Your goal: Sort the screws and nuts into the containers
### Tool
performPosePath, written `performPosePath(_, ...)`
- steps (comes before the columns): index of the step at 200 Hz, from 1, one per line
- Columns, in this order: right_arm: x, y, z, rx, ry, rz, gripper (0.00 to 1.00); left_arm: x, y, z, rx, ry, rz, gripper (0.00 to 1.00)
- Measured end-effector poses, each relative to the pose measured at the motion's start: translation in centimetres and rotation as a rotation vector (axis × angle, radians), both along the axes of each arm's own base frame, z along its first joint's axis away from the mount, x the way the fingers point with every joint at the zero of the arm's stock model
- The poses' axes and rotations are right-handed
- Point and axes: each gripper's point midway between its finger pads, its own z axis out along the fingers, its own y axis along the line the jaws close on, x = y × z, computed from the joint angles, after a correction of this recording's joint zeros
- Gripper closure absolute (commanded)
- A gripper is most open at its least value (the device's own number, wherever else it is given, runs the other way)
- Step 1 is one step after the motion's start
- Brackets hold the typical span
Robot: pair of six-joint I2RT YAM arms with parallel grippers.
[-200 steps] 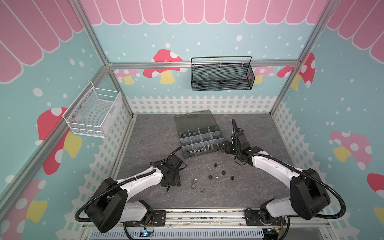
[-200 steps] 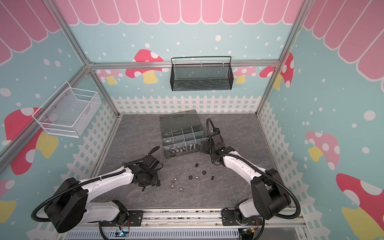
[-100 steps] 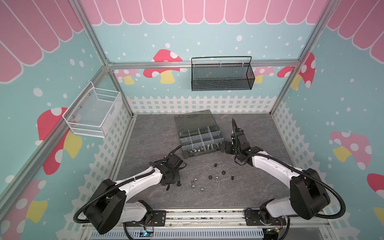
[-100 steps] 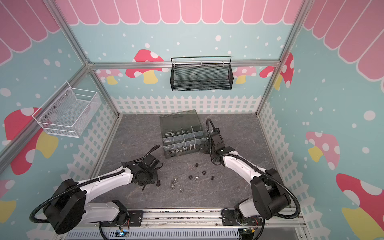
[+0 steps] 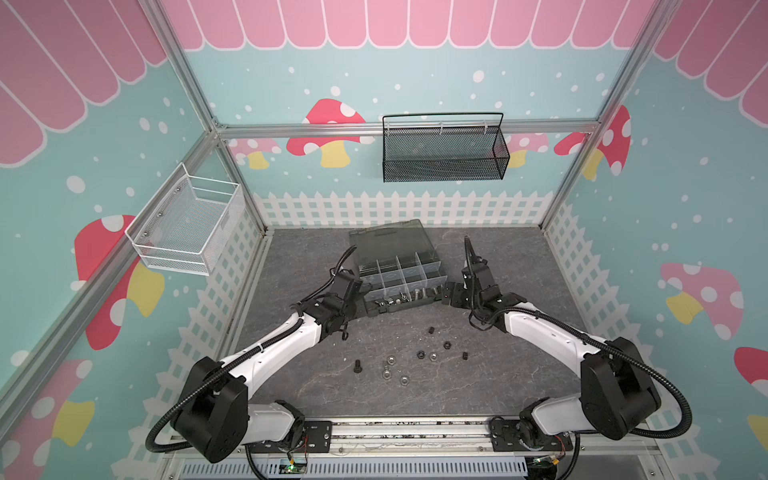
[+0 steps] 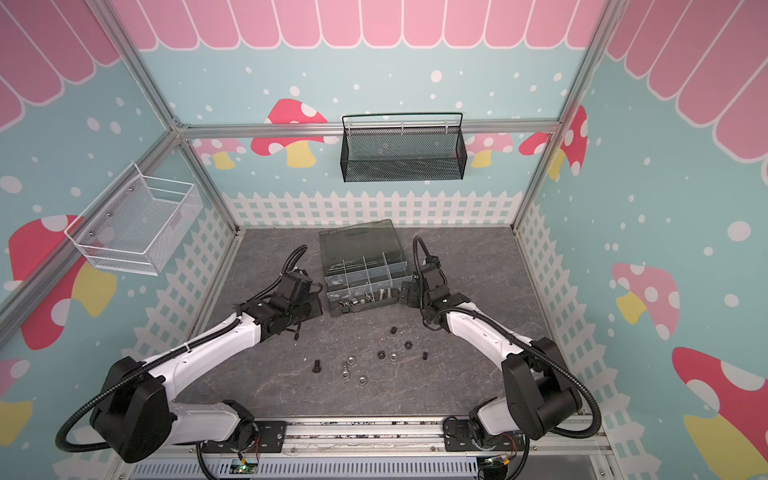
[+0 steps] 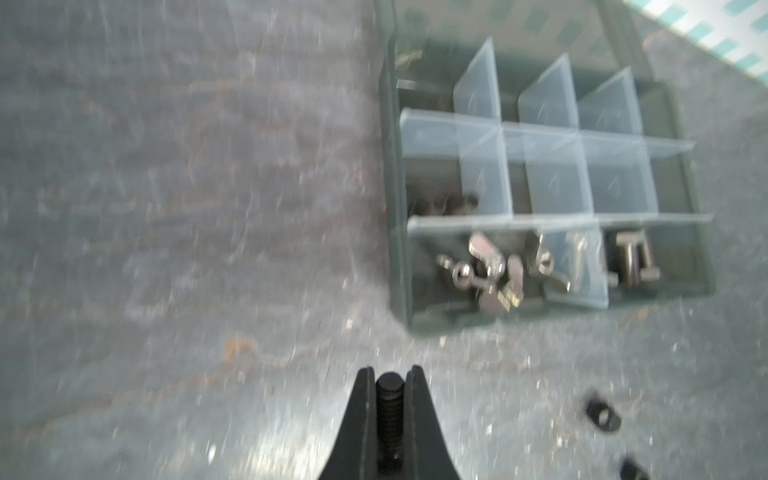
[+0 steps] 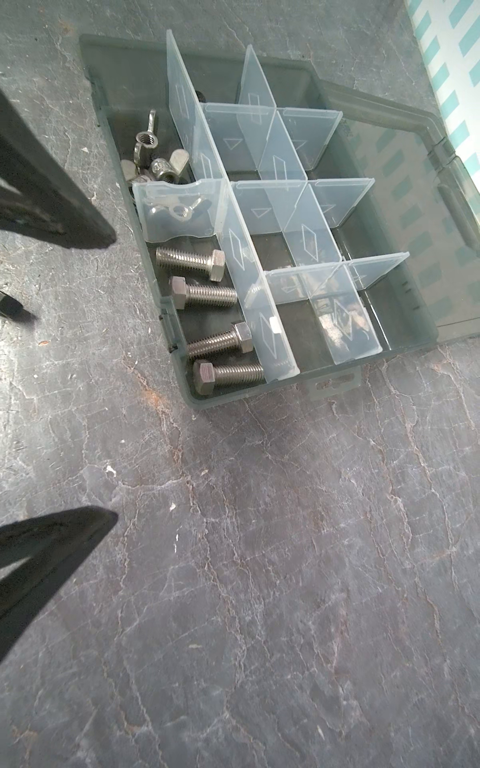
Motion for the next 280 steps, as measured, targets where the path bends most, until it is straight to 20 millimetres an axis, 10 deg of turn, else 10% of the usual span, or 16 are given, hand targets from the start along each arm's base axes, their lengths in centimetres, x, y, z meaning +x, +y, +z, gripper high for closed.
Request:
performPosePath(117,0.0,0.0,0.3,0.003,-0.006,0.0,0.02,11.0,-4.0,-1.4,-0.044,-0.104,-0.059,0.96)
performPosePath(215,-0.1,0.0,0.2,0.001,-0.004,0.001,0.02,11.4,-4.2,-3.3,-0.044,-0.069,-0.062,0.72)
performPosePath(280,-0.1,0.0,0.2,0.001,-0.003,0.0,0.02,9.8,-3.8,-1.2,-0.072,-0.09,-0.074,0.67)
